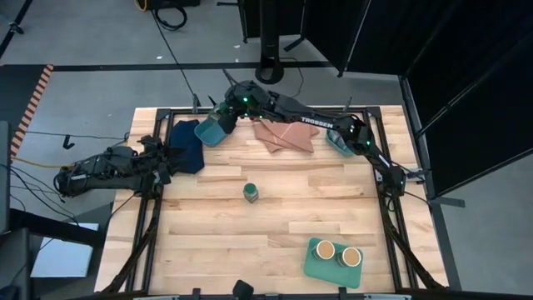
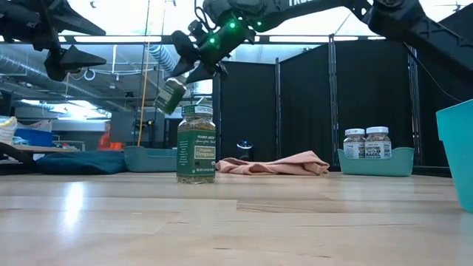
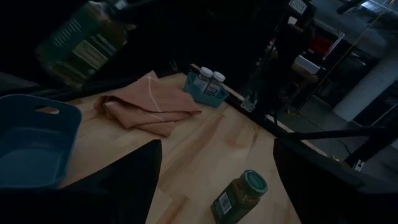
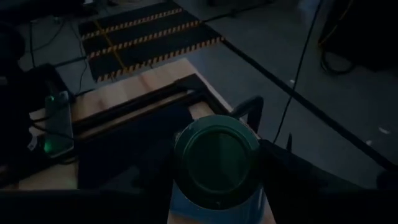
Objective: Sort spices by type
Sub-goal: Put the right green seasoning bottle into the blue bin, then put the green seasoning bottle into the blue bin
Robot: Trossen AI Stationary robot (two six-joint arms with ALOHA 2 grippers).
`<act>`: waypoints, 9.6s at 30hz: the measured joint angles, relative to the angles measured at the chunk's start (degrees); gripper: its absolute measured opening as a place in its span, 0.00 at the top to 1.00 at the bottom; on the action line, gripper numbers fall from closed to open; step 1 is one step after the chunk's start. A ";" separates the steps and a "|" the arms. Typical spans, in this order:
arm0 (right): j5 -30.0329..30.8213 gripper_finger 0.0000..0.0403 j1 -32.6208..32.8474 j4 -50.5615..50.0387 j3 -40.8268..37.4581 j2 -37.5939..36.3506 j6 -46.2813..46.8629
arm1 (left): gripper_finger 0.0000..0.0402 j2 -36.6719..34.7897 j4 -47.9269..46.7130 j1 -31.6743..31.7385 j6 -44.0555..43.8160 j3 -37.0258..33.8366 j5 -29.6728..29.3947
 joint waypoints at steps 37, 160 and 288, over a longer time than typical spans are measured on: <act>-2.71 0.49 4.46 -10.58 1.51 -0.81 -6.14 | 0.22 32.38 2.86 11.34 31.69 13.25 5.27; 4.82 0.40 3.87 -7.62 1.53 -9.13 -6.23 | 0.50 58.58 26.74 46.42 36.23 13.11 28.85; 0.95 0.40 18.37 -44.78 0.11 -26.43 -13.77 | 0.17 38.26 34.86 46.03 25.11 16.73 41.16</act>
